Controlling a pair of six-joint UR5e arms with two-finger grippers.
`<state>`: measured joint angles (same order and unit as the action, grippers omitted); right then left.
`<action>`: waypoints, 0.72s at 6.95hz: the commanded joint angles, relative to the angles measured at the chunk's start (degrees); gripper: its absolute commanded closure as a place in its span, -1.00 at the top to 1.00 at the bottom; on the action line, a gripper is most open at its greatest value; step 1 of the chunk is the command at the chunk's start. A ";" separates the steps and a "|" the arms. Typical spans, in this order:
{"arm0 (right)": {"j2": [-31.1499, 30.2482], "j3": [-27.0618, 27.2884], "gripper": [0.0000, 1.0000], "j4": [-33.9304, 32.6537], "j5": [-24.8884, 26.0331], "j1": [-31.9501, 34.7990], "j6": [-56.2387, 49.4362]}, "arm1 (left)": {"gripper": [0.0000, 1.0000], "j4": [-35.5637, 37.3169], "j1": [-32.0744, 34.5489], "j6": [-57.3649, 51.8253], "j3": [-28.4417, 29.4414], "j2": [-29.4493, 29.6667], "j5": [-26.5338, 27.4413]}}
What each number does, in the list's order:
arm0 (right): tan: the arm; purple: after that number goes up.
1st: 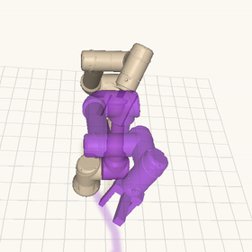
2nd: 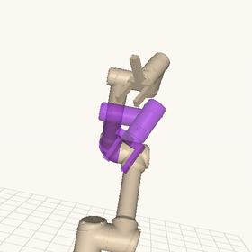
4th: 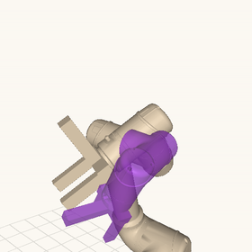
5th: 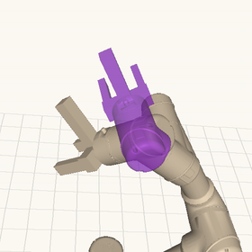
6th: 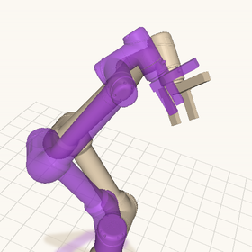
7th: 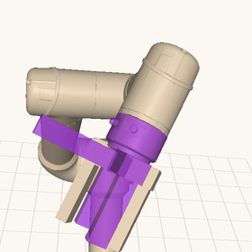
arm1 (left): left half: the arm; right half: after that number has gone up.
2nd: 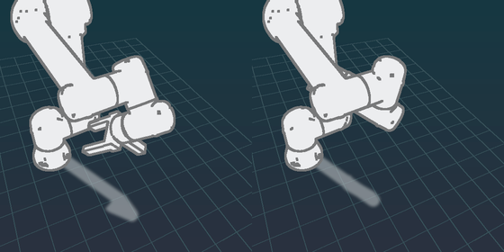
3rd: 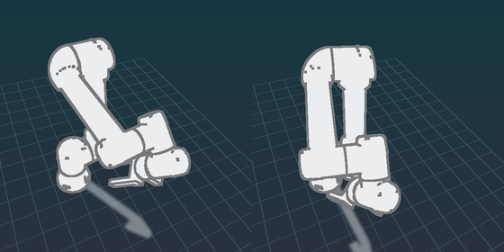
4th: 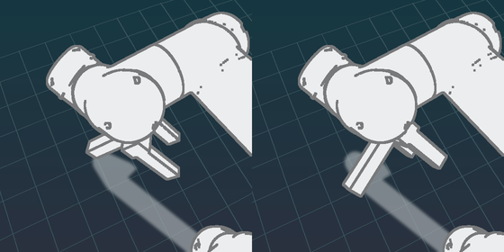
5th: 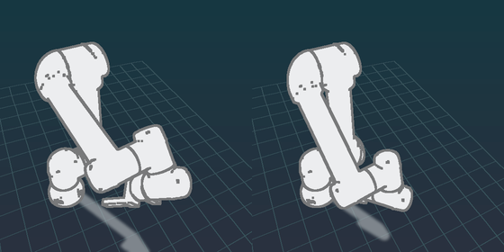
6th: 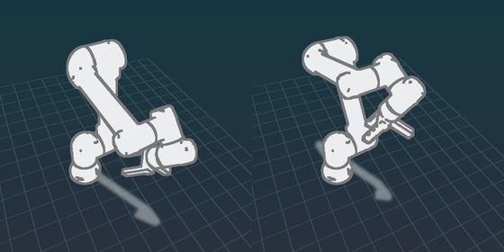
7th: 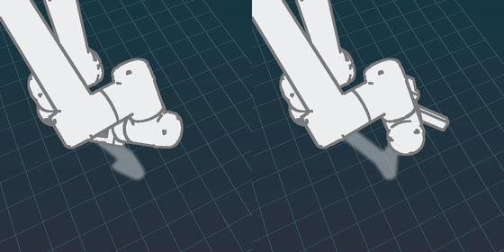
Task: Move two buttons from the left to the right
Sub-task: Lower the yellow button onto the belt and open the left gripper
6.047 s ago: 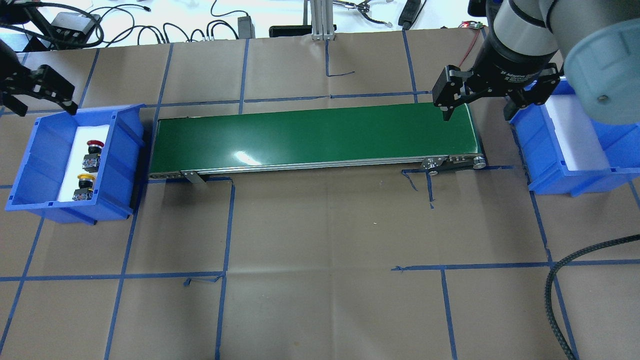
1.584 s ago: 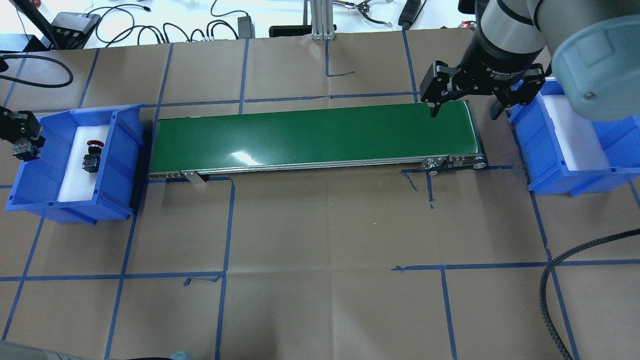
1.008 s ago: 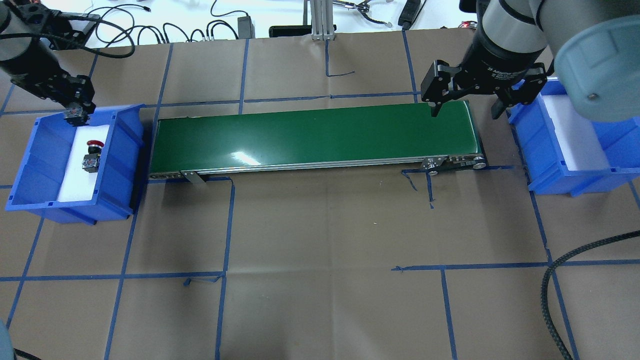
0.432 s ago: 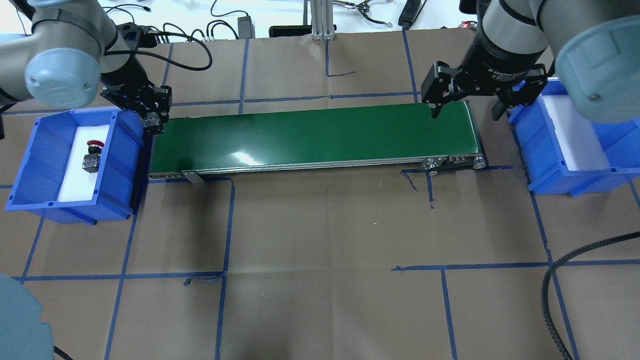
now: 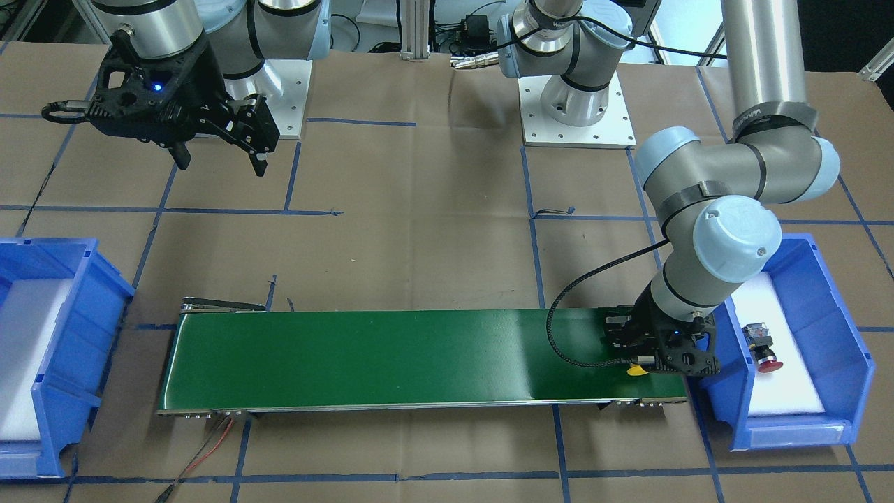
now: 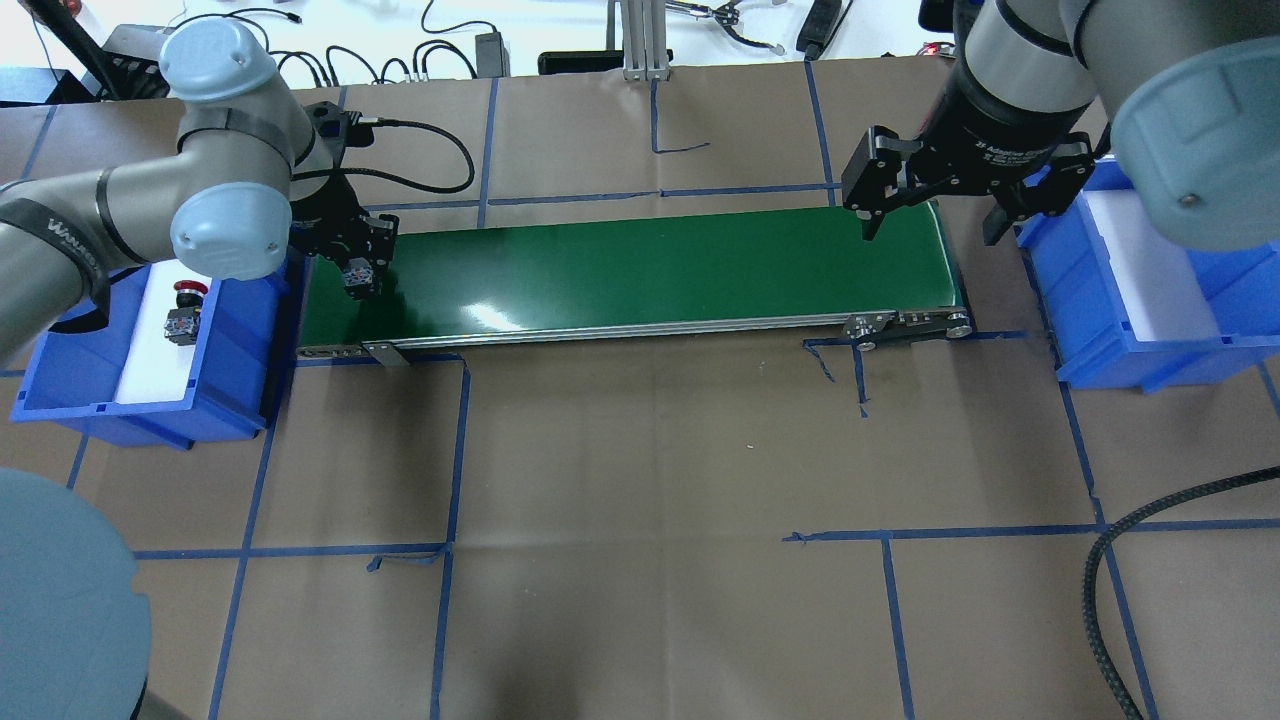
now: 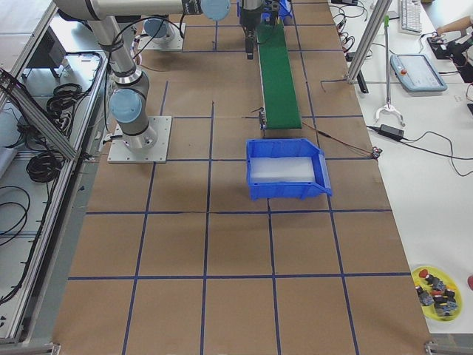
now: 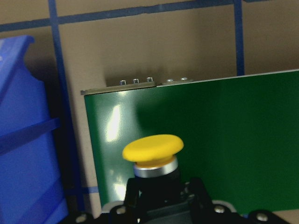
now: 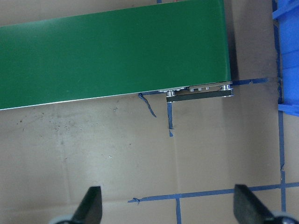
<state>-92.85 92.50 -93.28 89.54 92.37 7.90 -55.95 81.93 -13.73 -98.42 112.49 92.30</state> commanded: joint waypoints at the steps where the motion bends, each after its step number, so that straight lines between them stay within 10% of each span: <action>1: -0.05 0.05 1.00 0.11 -0.07 0.00 0.01 | -0.56 2.52 0.07 0.02 -2.04 0.36 0.07; 2: -0.05 0.05 1.00 0.11 -0.07 0.00 0.01 | 0.91 2.60 0.16 0.10 -2.04 0.28 -0.19; 5: -0.22 0.05 1.00 0.11 -0.07 0.00 0.01 | 0.99 0.68 0.33 -0.42 0.32 -3.05 -0.37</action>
<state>-93.00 92.55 -93.16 89.47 92.37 7.91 -54.27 82.15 -14.02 -99.10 110.95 92.02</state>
